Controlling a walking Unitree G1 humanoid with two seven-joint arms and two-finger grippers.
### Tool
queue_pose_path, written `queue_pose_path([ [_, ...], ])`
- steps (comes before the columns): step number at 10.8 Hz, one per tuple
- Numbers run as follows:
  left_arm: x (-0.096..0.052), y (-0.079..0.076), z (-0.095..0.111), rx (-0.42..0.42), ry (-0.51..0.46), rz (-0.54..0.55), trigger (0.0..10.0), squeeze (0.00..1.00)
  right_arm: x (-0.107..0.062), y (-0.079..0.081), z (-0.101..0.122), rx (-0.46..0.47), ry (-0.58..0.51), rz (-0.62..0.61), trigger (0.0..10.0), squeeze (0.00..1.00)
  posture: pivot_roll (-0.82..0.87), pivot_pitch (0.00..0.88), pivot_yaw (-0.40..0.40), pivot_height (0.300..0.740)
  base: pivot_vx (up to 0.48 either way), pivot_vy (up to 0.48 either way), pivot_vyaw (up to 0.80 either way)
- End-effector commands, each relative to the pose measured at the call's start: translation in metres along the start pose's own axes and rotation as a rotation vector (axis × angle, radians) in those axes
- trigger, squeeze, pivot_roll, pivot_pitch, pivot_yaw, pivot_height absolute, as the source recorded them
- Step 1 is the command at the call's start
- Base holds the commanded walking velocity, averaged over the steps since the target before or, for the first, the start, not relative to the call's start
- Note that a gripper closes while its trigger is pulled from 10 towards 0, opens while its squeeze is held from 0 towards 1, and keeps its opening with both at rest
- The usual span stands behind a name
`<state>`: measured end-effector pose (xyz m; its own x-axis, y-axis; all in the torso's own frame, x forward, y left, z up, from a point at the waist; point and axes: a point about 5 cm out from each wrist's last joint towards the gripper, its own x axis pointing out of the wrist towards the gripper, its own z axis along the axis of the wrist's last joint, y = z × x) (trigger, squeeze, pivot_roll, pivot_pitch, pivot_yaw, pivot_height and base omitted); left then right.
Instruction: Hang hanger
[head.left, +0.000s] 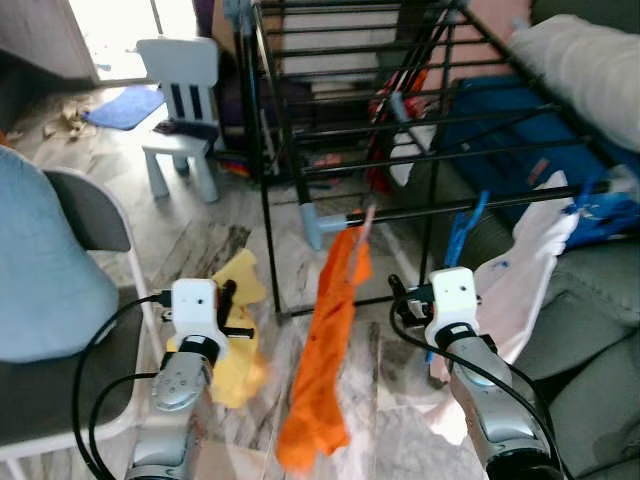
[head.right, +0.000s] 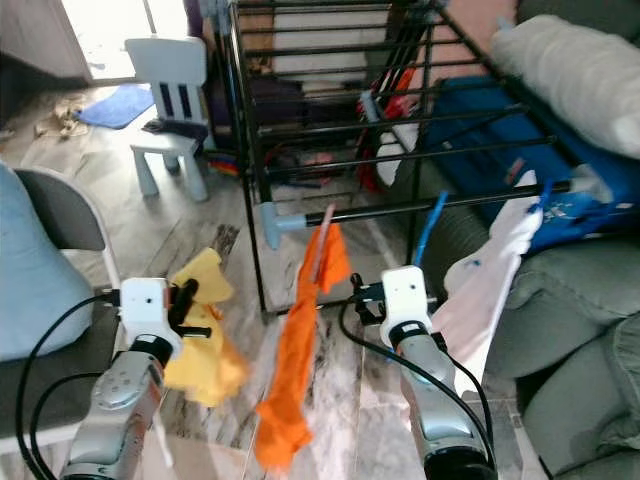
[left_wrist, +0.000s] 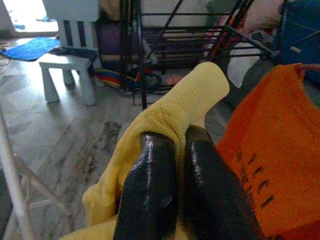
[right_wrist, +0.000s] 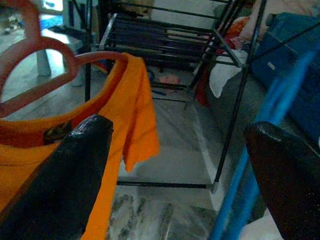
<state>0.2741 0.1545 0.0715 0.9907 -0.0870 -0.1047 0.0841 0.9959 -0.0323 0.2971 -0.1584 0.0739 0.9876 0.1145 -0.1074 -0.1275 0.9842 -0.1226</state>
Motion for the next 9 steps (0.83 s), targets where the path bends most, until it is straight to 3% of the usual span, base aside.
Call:
queue_pose_path([
  [1,0.002,-0.002,0.005,0.010,-0.018,-0.005,10.0,0.00,0.000,-0.006,0.001,0.012,0.000,-0.032,10.0,0.00,-0.11,0.046,-0.002,0.740,0.000,0.000,0.00],
  [2,0.003,-0.003,0.005,0.011,-0.016,-0.007,10.0,0.00,0.005,-0.009,0.005,0.004,0.001,-0.067,10.0,0.00,-0.12,0.048,0.000,0.740,0.000,0.000,0.00],
  [3,0.003,-0.003,0.005,0.011,-0.015,-0.008,10.0,0.00,0.009,-0.013,0.008,-0.073,-0.002,-0.149,10.0,0.00,-0.11,0.048,-0.001,0.740,0.000,0.000,0.00],
  [5,0.003,-0.004,0.005,0.010,-0.015,-0.011,10.0,0.00,0.010,-0.013,0.001,-0.018,0.053,-0.167,10.0,0.00,-0.12,0.051,-0.002,0.740,0.000,0.000,0.00],
  [7,0.003,-0.005,0.005,0.004,-0.015,-0.016,10.0,0.00,0.015,-0.001,-0.008,0.056,0.152,-0.095,10.0,0.00,-0.12,0.054,0.001,0.740,0.000,0.000,0.00],
  [9,0.005,-0.006,0.006,0.003,-0.017,-0.020,10.0,0.00,0.025,0.007,-0.006,0.053,0.177,-0.102,10.0,0.00,-0.12,0.053,0.001,0.740,0.000,0.000,0.00],
])
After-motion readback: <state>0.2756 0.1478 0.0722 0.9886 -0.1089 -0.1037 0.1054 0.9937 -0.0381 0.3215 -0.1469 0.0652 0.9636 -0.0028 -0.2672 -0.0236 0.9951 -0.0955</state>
